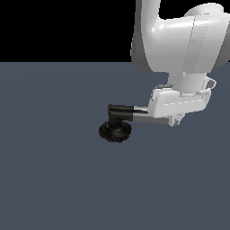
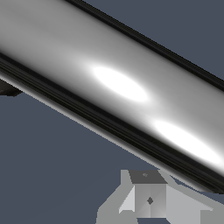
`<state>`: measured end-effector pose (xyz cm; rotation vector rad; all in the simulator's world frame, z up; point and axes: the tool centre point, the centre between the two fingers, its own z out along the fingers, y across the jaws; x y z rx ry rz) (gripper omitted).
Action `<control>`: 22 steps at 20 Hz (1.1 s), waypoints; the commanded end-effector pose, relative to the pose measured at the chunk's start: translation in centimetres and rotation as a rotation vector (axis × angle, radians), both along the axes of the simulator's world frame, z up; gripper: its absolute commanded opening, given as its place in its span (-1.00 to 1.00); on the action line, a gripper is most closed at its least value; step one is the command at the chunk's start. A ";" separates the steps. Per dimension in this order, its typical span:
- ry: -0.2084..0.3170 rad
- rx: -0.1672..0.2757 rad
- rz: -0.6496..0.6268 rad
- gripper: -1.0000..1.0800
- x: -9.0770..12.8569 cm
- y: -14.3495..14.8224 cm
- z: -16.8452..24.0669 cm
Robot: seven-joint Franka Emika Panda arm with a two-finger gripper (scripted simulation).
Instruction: Turn on the faucet by rotating a designated handle.
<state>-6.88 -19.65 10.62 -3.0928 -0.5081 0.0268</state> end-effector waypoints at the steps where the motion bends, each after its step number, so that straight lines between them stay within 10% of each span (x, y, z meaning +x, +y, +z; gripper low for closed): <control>1: -0.011 -0.001 0.023 -1.00 1.7 0.7 0.2; 22: -0.017 -0.004 0.019 -1.00 7.9 -2.0 0.4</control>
